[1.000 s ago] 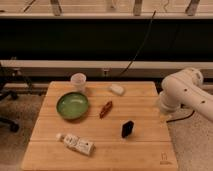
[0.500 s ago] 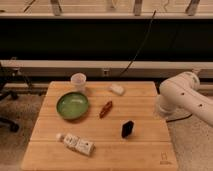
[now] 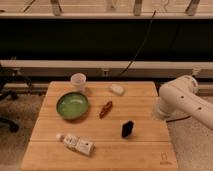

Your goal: Knock the eraser over

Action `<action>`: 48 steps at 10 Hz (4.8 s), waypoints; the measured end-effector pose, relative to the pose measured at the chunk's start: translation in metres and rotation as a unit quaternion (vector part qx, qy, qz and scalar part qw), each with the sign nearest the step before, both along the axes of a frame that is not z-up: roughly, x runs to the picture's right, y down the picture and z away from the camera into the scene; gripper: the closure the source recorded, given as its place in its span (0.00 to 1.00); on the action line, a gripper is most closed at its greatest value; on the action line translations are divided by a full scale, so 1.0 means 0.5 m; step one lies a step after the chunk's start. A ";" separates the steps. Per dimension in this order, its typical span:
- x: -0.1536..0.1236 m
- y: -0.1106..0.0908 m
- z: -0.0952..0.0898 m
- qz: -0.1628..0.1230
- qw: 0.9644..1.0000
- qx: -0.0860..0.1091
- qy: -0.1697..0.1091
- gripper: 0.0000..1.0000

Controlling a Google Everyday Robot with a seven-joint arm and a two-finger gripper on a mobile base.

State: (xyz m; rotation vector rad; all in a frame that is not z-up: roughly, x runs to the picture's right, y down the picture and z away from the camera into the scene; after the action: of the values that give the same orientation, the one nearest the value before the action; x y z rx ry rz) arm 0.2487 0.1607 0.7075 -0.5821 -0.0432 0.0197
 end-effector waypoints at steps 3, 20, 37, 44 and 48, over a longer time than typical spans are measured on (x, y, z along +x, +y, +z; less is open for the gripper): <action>-0.002 0.017 0.007 0.002 1.000 -0.001 -0.005 1.00; -0.074 0.058 0.048 -0.004 1.000 -0.007 -0.023 1.00; -0.155 0.067 0.079 -0.038 0.998 -0.020 -0.048 1.00; -0.184 0.071 0.078 -0.053 0.997 -0.027 -0.053 1.00; -0.204 0.072 0.077 -0.060 0.996 -0.029 -0.056 1.00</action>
State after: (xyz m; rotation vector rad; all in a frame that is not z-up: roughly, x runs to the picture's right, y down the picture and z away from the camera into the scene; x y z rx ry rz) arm 0.1468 0.1969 0.7460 -0.6426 -0.1168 -0.1295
